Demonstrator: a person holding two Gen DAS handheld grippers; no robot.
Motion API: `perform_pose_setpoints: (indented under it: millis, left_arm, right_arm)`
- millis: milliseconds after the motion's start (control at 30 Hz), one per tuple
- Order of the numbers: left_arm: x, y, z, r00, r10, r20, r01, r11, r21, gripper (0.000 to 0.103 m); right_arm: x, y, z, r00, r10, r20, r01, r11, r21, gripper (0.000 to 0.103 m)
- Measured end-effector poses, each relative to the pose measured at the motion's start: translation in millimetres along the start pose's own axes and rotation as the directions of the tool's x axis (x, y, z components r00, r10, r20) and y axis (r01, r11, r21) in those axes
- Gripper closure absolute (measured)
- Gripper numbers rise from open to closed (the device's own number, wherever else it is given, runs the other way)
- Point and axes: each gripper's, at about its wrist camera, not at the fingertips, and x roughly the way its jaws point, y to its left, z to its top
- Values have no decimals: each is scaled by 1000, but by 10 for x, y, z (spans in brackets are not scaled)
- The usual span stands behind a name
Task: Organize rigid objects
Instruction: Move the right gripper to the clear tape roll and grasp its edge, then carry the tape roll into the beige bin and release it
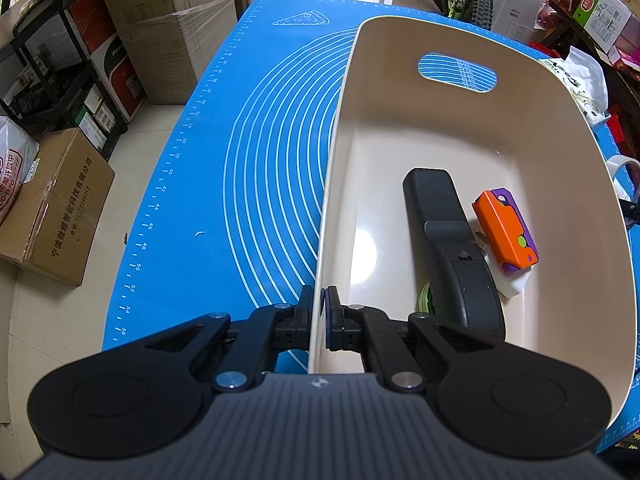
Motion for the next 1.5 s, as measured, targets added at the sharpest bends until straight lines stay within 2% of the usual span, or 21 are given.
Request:
perform_pose_setpoints:
  millis: [300, 467, 833, 1133, 1500]
  left_arm:
    - [-2, 1, 0, 1000, 1, -1, -1, 1000, -3, 96]
    - [-2, 15, 1, 1000, 1, -2, -1, 1000, -6, 96]
    - [-2, 16, 2, 1000, 1, -2, -1, 1000, -6, 96]
    - [-3, 20, 2, 1000, 2, -2, -2, 1000, -3, 96]
    - [-11, 27, 1, 1000, 3, -1, -3, 1000, -1, 96]
  right_arm:
    - [-328, -12, -31, 998, 45, 33, -44, 999, -14, 87]
    - [-539, 64, -62, 995, 73, 70, -69, 996, -64, 87]
    - [-980, 405, -41, 971, 202, 128, -184, 973, -142, 87]
    - [-1108, 993, -262, 950, 290, 115, -246, 924, -292, 87]
    - [-1058, 1594, -747, 947, 317, 49, -255, 838, -483, 87]
